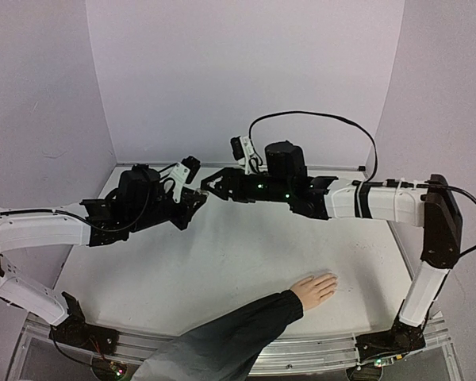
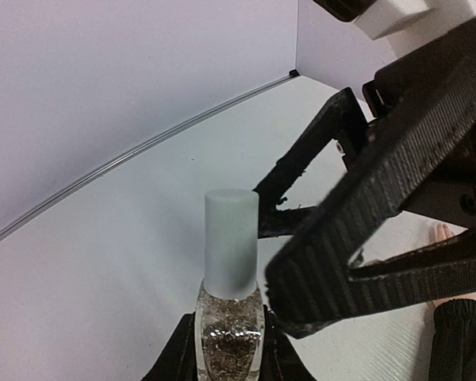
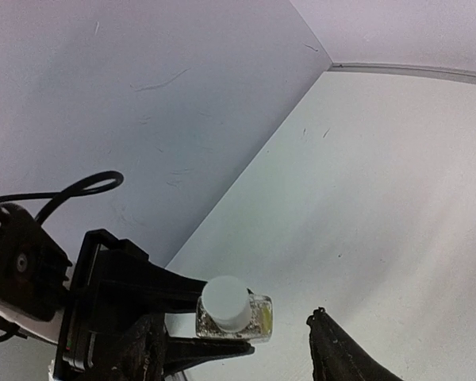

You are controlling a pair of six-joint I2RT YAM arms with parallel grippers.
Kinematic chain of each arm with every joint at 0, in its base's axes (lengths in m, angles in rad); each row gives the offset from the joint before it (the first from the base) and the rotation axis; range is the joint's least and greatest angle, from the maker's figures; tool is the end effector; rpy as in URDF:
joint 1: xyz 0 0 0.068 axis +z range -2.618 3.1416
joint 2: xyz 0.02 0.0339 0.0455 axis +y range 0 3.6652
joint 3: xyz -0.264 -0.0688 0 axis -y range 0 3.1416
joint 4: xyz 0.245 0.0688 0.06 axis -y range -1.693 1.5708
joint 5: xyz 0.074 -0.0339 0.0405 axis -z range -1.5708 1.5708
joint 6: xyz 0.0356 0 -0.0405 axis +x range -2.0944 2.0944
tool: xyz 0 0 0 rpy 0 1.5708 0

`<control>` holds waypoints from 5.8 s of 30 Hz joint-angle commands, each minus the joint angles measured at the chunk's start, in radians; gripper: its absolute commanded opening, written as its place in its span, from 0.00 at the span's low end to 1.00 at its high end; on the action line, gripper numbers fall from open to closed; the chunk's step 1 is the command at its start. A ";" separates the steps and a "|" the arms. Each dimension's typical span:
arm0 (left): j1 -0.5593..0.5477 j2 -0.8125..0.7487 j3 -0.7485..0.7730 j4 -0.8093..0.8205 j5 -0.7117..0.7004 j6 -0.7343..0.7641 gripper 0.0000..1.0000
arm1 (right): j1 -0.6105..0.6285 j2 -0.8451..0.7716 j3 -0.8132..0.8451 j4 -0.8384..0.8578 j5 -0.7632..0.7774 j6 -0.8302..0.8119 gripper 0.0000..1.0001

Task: Paint the nails

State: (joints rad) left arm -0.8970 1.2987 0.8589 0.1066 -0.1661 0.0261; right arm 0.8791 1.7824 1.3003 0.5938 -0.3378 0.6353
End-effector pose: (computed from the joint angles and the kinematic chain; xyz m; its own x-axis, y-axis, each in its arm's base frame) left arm 0.1914 -0.2303 0.2821 -0.1864 0.2748 -0.9433 0.6783 0.7305 0.0787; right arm 0.2634 0.3366 0.3232 -0.4986 0.2757 -0.8218 -0.7961 0.2293 0.5600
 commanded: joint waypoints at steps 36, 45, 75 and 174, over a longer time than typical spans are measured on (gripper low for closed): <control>0.102 -0.030 0.075 0.076 0.885 -0.149 0.00 | -0.026 -0.178 -0.084 0.035 -0.766 -0.529 0.35; 0.009 -0.109 -0.024 0.077 0.208 -0.028 0.00 | -0.103 -0.195 -0.094 -0.023 -0.295 -0.383 0.83; -0.017 -0.037 -0.004 0.126 0.024 0.030 0.00 | -0.012 0.049 0.146 0.011 -0.049 0.021 0.25; -0.008 -0.165 -0.079 0.226 0.180 0.033 0.00 | -0.029 -0.170 -0.029 -0.025 -0.254 -0.264 0.86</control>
State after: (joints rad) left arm -0.8394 1.1477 0.7254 0.3740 0.3222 -0.0921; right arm 0.8532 1.6516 1.2049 0.6403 -0.7570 0.2790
